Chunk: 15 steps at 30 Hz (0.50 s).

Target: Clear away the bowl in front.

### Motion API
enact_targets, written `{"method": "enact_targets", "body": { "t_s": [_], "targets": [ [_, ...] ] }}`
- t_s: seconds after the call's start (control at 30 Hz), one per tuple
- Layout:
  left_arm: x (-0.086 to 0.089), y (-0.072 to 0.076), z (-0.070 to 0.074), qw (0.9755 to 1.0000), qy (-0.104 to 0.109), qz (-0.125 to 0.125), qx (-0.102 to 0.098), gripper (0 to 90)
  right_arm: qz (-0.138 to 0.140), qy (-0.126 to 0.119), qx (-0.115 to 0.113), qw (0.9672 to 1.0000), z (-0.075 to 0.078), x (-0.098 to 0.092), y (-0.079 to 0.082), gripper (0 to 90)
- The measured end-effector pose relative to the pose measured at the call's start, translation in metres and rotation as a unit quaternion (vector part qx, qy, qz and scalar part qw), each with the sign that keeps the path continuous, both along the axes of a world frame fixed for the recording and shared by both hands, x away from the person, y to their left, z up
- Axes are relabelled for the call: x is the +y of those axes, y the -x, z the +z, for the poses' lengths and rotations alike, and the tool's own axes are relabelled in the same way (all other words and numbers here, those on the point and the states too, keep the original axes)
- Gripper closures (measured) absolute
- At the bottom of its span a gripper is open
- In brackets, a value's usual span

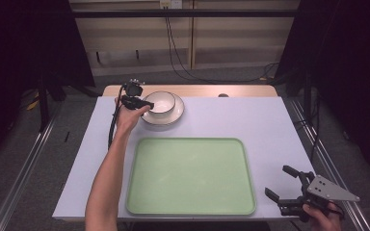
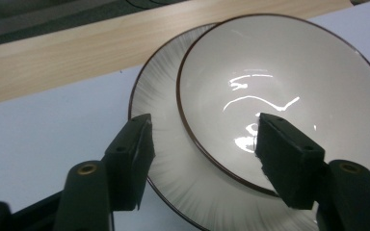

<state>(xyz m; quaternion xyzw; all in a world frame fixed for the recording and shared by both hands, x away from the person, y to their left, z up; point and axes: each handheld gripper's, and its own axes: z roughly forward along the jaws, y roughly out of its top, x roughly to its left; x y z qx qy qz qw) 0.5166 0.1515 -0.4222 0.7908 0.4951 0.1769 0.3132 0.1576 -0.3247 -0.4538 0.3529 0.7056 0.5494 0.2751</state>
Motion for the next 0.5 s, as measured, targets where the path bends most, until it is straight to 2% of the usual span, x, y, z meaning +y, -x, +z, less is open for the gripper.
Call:
{"method": "enact_targets", "body": {
  "t_s": [0.07, 0.1, 0.13, 0.17, 0.23, 0.27, 0.37, 0.47, 0.5],
  "targets": [
    [0.002, -0.003, -0.002, 1.0000, 0.008, 0.004, 0.003, 39.6, -0.002, -0.002, 0.002, 1.0000, 0.000, 0.000, 0.000, 3.3],
    [0.003, -0.003, -0.003, 0.9998, 0.014, 0.013, -0.005, 44.4, -0.001, -0.002, 0.005, 1.0000, -0.001, 0.000, -0.001, 3.2],
    [0.003, -0.003, -0.003, 0.9998, 0.014, 0.013, -0.005, 45.1, -0.001, -0.002, 0.005, 1.0000, -0.001, 0.000, -0.001, 3.2],
    [0.003, -0.004, -0.004, 0.9998, 0.016, 0.010, 0.004, 45.1, -0.002, -0.002, 0.004, 1.0000, -0.001, 0.000, -0.001, 3.0],
    [0.002, -0.005, -0.005, 0.9999, 0.004, 0.016, -0.001, 47.4, -0.001, -0.003, 0.002, 1.0000, 0.000, 0.000, 0.000, 3.0],
    [0.002, -0.006, -0.006, 0.9999, 0.007, 0.011, 0.007, 47.5, -0.002, -0.003, 0.004, 1.0000, 0.000, 0.000, 0.000, 3.0],
    [0.002, -0.011, -0.010, 0.9994, 0.013, 0.020, 0.025, 44.7, -0.001, 0.001, 0.000, 1.0000, -0.001, 0.000, 0.000, 3.1],
    [0.001, -0.013, -0.009, 0.9992, 0.003, 0.021, 0.033, 47.5, 0.000, 0.000, 0.001, 1.0000, -0.001, 0.001, 0.000, 3.0],
    [0.000, -0.014, -0.010, 0.9989, 0.005, 0.019, 0.042, 49.7, 0.001, -0.002, 0.000, 1.0000, -0.001, 0.001, 0.000, 3.1]
  ]
}}
